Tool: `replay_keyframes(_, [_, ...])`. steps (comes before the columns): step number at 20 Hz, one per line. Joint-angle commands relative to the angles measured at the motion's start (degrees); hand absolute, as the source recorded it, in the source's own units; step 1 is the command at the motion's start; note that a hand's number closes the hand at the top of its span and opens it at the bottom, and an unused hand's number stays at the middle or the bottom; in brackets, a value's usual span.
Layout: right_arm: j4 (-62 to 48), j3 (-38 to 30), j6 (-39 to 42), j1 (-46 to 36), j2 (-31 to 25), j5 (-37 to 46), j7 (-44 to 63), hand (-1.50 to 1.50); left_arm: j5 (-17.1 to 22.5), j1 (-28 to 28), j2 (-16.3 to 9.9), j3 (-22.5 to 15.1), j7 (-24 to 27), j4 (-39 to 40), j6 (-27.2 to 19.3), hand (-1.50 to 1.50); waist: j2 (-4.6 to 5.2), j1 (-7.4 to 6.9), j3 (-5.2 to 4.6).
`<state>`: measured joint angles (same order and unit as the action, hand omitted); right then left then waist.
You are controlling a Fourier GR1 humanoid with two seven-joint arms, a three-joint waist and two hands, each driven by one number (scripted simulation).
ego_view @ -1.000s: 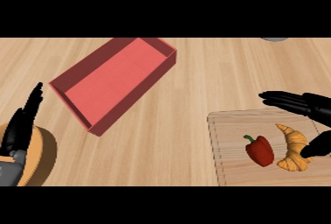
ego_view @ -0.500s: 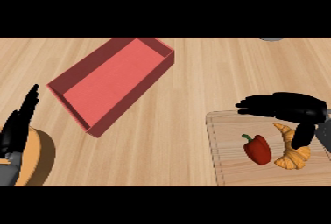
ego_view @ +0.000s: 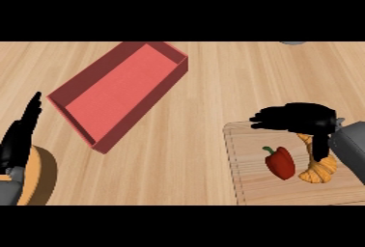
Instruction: Pick the bell pepper from the cutting board and place it in the cardboard box
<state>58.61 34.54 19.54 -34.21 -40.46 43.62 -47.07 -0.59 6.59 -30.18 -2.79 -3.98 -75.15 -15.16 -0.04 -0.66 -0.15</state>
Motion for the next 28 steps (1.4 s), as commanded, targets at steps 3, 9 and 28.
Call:
replay_keyframes(3, [-2.0, -2.2, 5.0, -1.9, 1.7, 2.8, -3.6, -1.50, -1.7, -3.9, 1.2, 0.9, 0.8, -2.5, 1.1, 0.00, 0.05, 0.01, 0.15])
replay_keyframes(9, [6.9, -2.1, 9.4, 1.9, -0.9, -0.5, -4.3, -1.50, -2.9, -1.9, 1.0, 2.7, 0.6, -0.9, 0.8, 0.00, -0.14, 0.81, 0.10])
replay_keyframes(28, [14.3, 0.0, 10.3, 7.8, 1.6, 5.8, 6.4, -1.50, -5.2, -3.0, 3.4, 5.2, -0.4, -3.5, 3.9, 0.00, 0.06, 0.07, 0.15])
